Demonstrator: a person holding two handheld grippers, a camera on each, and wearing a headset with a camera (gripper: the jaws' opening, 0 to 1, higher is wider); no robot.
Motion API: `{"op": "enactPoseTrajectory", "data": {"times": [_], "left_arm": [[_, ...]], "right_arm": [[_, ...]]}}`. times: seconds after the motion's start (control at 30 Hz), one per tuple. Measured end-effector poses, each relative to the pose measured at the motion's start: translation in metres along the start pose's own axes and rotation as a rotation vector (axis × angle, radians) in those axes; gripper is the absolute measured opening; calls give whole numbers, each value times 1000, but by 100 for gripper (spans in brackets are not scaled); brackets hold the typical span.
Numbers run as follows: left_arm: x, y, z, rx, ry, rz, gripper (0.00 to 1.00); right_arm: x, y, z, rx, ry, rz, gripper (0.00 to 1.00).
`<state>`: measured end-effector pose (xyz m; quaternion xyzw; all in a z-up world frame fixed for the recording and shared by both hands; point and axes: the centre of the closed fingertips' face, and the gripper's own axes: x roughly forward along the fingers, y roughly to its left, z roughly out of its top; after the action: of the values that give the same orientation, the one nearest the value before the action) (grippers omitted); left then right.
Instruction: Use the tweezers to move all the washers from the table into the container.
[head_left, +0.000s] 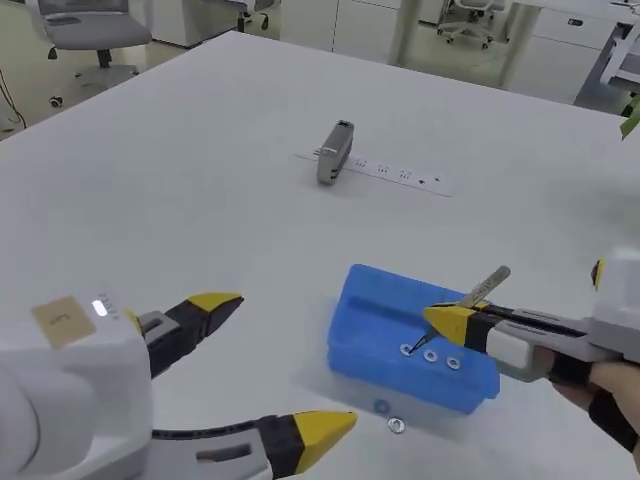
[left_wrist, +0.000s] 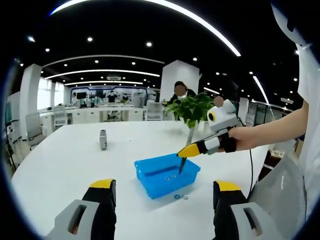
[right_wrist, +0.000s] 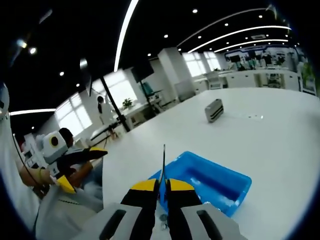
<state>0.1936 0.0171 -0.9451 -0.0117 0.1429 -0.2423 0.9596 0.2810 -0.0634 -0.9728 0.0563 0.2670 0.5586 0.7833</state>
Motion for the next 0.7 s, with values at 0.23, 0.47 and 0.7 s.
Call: {"op": "enactPoseTrajectory", "data": {"times": [0.23, 0.47, 0.7], "left_arm": [[0, -2, 0, 3, 0, -5, 80], [0, -1, 0, 2, 1, -5, 80], [0, -2, 0, 3, 4, -3, 80]], "right_arm": [[0, 12, -18, 8, 27, 19, 3], [6, 14, -37, -10, 84, 21, 3], [11, 10, -52, -40, 138, 17, 3]]}}
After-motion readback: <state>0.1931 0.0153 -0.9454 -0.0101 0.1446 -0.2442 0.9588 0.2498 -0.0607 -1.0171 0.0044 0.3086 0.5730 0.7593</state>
